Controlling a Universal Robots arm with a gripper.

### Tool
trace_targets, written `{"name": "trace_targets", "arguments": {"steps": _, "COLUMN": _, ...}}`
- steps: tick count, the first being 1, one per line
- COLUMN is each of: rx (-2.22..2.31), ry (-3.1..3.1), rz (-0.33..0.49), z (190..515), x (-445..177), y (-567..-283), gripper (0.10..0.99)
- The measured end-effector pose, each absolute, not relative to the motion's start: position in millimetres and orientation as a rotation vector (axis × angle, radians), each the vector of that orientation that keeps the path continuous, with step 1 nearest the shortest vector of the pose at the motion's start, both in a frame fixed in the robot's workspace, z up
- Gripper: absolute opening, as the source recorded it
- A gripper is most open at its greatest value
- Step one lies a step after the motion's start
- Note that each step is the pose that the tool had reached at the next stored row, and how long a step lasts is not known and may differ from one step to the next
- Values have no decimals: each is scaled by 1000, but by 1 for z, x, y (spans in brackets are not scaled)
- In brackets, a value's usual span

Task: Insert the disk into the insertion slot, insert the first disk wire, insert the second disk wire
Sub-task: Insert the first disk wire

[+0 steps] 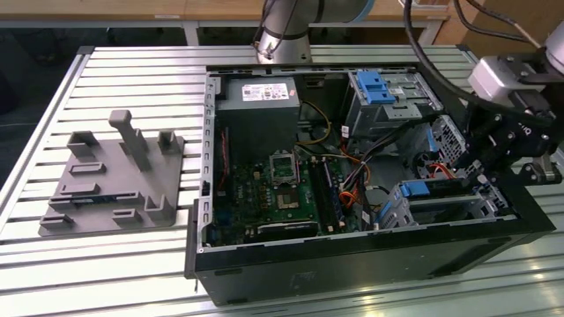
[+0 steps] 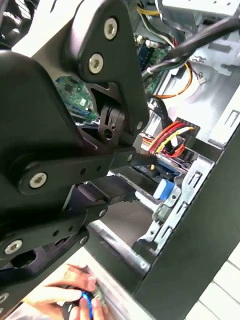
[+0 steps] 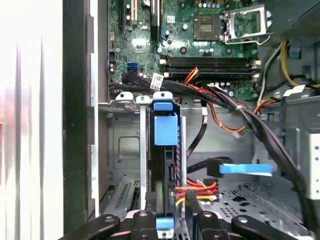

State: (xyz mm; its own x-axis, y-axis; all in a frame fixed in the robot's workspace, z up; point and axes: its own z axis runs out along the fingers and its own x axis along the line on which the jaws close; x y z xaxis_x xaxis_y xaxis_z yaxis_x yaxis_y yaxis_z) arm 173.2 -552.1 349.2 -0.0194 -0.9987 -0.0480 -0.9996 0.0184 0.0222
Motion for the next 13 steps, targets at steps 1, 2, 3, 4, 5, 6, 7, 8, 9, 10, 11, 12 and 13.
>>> {"name": "trace_targets", "arguments": {"steps": 1, "rx": -2187, "ry": 2228, "rz": 77, "z": 354, "x": 173, "y": -552, "gripper": 361}}
{"name": "trace_targets", "arguments": {"steps": 2, "rx": -2187, "ry": 2228, "rz": 77, "z": 358, "x": 173, "y": -552, "gripper": 361}}
{"name": "trace_targets", "arguments": {"steps": 3, "rx": -2186, "ry": 2228, "rz": 77, "z": 363, "x": 173, "y": -552, "gripper": 361}}
{"name": "trace_targets", "arguments": {"steps": 4, "rx": -2187, "ry": 2228, "rz": 77, "z": 367, "x": 173, "y": -551, "gripper": 361}}
{"name": "trace_targets", "arguments": {"steps": 5, "rx": -2187, "ry": 2228, "rz": 77, "z": 372, "x": 173, "y": -551, "gripper": 361}}
{"name": "trace_targets", "arguments": {"steps": 6, "rx": -2187, "ry": 2228, "rz": 77, "z": 376, "x": 173, "y": -551, "gripper": 361}}
{"name": "trace_targets", "arguments": {"steps": 7, "rx": -2187, "ry": 2228, "rz": 77, "z": 381, "x": 173, "y": -551, "gripper": 361}}
{"name": "trace_targets", "arguments": {"steps": 8, "rx": -2187, "ry": 2228, "rz": 77, "z": 386, "x": 173, "y": -551, "gripper": 361}}
{"name": "trace_targets", "arguments": {"steps": 9, "rx": -2187, "ry": 2228, "rz": 77, "z": 390, "x": 173, "y": -551, "gripper": 361}}
{"name": "trace_targets", "arguments": {"steps": 10, "rx": -2187, "ry": 2228, "rz": 77, "z": 395, "x": 173, "y": -551, "gripper": 361}}
{"name": "trace_targets", "arguments": {"steps": 11, "rx": -2187, "ry": 2229, "rz": 77, "z": 397, "x": 173, "y": -551, "gripper": 361}}
{"name": "trace_targets", "arguments": {"steps": 12, "rx": -2187, "ry": 2228, "rz": 77, "z": 397, "x": 173, "y": -551, "gripper": 361}}
{"name": "trace_targets", "arguments": {"steps": 13, "rx": -2187, "ry": 2228, "rz": 77, "z": 397, "x": 173, "y": -551, "gripper": 361}}
